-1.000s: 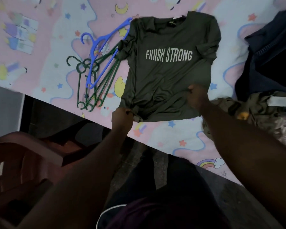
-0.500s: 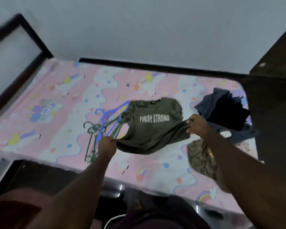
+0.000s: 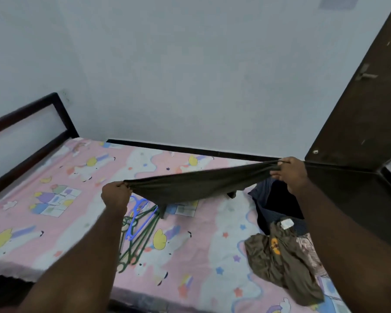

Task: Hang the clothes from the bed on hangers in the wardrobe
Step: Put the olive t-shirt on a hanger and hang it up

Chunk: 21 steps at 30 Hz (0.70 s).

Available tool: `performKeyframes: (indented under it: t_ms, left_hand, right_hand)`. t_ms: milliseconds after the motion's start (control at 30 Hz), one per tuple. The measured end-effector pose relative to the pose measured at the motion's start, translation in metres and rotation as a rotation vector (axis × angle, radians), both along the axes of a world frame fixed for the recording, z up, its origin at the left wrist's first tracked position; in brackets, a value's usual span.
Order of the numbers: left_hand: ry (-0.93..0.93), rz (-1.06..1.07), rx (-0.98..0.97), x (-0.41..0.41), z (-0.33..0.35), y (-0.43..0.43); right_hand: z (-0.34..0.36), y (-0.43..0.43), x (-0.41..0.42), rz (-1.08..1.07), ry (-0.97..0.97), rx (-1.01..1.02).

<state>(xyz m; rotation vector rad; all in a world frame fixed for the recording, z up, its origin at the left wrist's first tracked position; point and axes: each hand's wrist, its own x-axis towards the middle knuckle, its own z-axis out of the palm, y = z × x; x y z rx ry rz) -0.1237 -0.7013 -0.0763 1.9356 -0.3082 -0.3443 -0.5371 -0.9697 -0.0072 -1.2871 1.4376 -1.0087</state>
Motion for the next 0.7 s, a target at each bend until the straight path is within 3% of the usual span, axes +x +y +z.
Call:
performKeyframes:
  t_ms: [67, 100, 133, 167, 200, 267, 333, 433, 467, 600, 633, 700]
  left_hand:
    - [0.05, -0.249, 0.074, 0.001, -0.006, -0.001]
    - [-0.036, -0.349, 0.124, 0.005, -0.014, -0.009]
    - [-0.244, -0.418, 0.065, 0.005, -0.016, -0.017]
    - [-0.291, -0.412, -0.005, 0.002, -0.007, -0.016]
    - [-0.14, -0.344, -0.126, -0.012, 0.004, -0.017]
    - [-0.086, 0.052, -0.225, -0.021, 0.027, -0.025]
    - [0.028, 0.186, -0.304, -0.024, 0.044, -0.032]
    - [0.156, -0.043, -0.075, -0.035, 0.054, -0.031]
    - [0.099, -0.139, 0.085, -0.033, 0.047, -0.036]
    - [-0.144, -0.49, 0.303, -0.04, 0.045, -0.053]
    - [-0.219, -0.485, 0.306, -0.041, 0.045, -0.059]
    - [-0.095, -0.446, -0.025, -0.056, 0.071, -0.069]
  right_hand:
    - [-0.007, 0.001, 0.0, 0.075, 0.055, 0.046]
    - [-0.009, 0.0, 0.0, 0.115, 0.073, 0.063]
    - [-0.008, 0.0, 0.002, 0.151, 0.08, 0.079]
    - [-0.004, -0.001, 0.004, 0.185, 0.082, 0.086]
    - [0.002, -0.003, 0.005, 0.204, 0.077, 0.069]
    - [0.016, -0.011, 0.001, 0.139, 0.049, -0.026]
    - [0.025, -0.022, -0.01, 0.028, -0.006, -0.088]
    - [0.021, -0.033, -0.029, 0.052, -0.046, 0.051]
    - [0.017, -0.036, -0.033, 0.06, -0.027, 0.093]
    - [0.022, -0.044, -0.033, 0.228, -0.007, 0.148]
    - [0.029, -0.045, -0.029, 0.28, -0.006, 0.148]
    - [0.05, -0.045, -0.017, 0.289, -0.026, 0.063]
